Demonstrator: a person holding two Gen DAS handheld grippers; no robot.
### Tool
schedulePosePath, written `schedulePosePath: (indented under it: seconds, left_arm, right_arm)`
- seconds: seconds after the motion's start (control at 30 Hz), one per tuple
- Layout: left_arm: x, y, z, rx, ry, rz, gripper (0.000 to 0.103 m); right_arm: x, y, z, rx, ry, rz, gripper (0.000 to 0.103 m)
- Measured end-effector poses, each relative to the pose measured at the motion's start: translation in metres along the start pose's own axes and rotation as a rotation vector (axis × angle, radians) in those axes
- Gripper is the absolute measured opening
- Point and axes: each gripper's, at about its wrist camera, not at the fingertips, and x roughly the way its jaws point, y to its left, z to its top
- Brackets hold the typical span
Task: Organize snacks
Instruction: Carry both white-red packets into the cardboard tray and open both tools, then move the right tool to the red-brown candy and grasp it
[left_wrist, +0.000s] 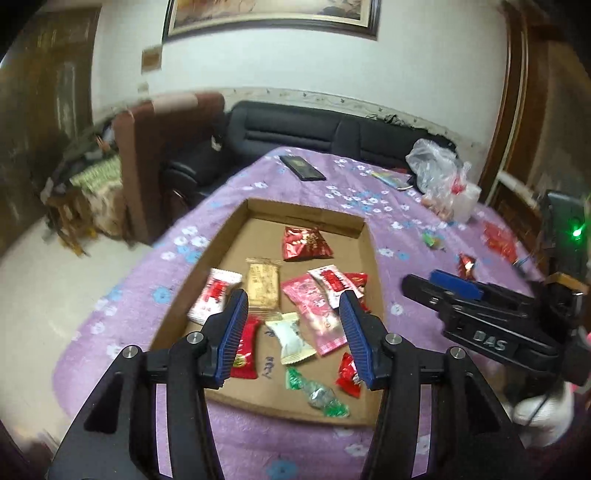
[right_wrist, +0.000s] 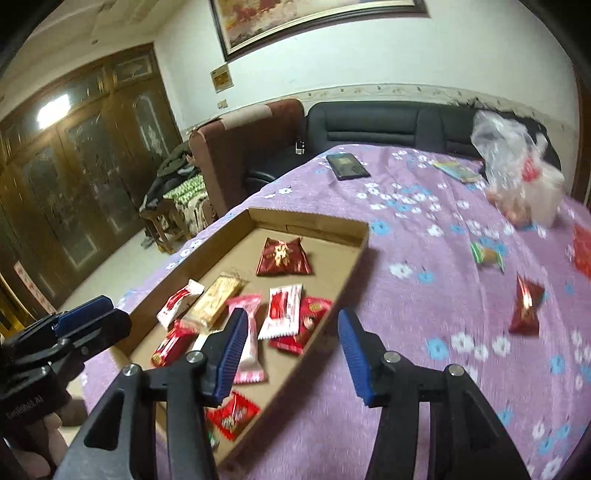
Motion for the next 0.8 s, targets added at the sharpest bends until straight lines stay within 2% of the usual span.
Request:
schedulePosePath:
  seconds: [0.13,0.4,0.63,0.8]
  left_arm:
    - [-0.011,-0.019,-0.006,0.066,-0.035,0.080,0.059]
    - [-0.021,-0.056,-0.011,0.157,-0.056,0.072,0.061]
    - [-0.015,-0.077,-0.014,0.207,-0.033,0.080,0.061]
    - [-0.011,-0.085,-0.017,0.231,-0.021,0.079,0.061]
  right_arm:
    - [-0.020,-0.015,-0.020,0.062,-0.023,0.023,0.054]
    - [-0.051,-0.044,-0.048,0.164,-0.048,0.004,0.058]
    - [-0.061,-0.072,-0.058,0.230,-0.057,-0.005,0.058]
    - [-0.062,-0.076,-0.061,0.240,-0.053,-0.007,0.058]
